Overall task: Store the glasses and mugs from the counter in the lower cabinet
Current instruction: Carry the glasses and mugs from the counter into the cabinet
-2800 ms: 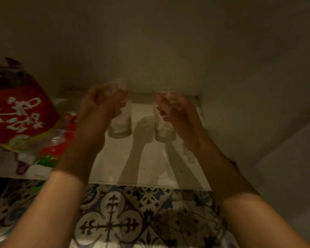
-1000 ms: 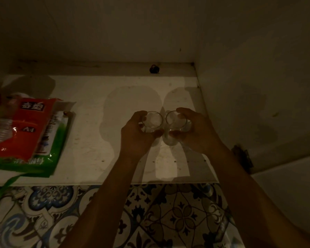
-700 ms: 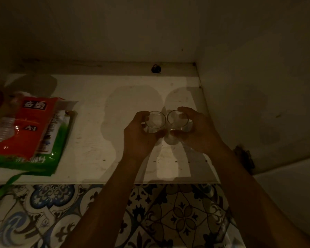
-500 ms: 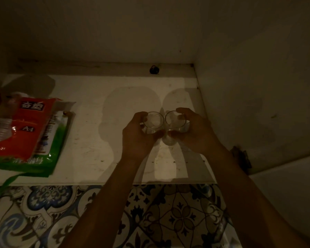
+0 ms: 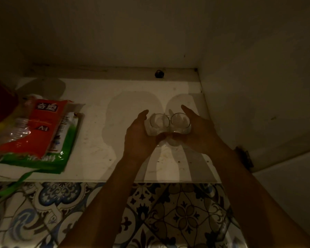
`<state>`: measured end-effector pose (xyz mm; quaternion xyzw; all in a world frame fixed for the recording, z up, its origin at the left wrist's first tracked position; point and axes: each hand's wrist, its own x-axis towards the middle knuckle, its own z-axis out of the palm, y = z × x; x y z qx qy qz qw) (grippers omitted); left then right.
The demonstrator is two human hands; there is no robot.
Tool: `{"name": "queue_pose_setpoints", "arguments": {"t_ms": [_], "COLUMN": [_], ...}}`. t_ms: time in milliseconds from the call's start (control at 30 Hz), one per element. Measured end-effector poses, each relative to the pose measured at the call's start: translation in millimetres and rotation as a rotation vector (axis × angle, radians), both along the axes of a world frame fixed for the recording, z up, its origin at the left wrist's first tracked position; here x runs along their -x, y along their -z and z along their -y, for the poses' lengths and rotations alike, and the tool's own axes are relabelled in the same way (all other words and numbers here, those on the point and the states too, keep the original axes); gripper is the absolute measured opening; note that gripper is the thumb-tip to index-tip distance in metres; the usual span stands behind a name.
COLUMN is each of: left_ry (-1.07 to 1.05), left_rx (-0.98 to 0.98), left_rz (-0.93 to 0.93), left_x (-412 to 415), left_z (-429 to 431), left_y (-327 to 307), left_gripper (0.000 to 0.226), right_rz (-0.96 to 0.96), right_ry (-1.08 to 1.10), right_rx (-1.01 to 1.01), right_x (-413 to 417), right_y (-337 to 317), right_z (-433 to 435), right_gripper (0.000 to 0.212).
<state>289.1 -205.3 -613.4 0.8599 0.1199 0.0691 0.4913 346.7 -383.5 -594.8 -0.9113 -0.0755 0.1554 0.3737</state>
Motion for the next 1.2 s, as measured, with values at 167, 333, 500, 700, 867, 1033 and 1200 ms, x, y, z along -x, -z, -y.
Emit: {"name": "queue_pose_setpoints", "arguments": {"t_ms": [167,333,500,700,867,1033,1200], "left_ry": [-0.009,-0.025,-0.051,-0.049,-0.109,-0.219,-0.271], "left_rx": [-0.102,-0.186,-0.265,-0.381,-0.371,-0.347,-0.200], "left_rz": [-0.003,-0.015,0.004,-0.137,-0.156,-0.219,-0.086], "left_x": [26,57,102,167,211,243,281], "left_z": [-21,-47,-57,-81,-109,-129,-158], "left_y": [-16,-32,-48,-99,-207,-340,-480], "left_gripper": [0.098,0.096,0.084,0.075,0.066,0.035,0.064], "right_rz": [0.084,0.294,0.330,0.185,0.108,0.006,0.037], "right_ry": [-0.041,-0.025,-0.084,-0.188,-0.321,-0.368,-0.412], "right_rx": [0.167,0.252,0.194,0.233,0.236,0.253,0.111], "right_x": [14,52,104,182,218,241,277], "right_y": [-9,-16,-22,-72,-172,-301,-451], "right_z": [-18,-52,-79,-104,-127,-155,-181], "right_gripper": [0.117,0.110,0.097,0.088,0.080,0.075,0.072]}}
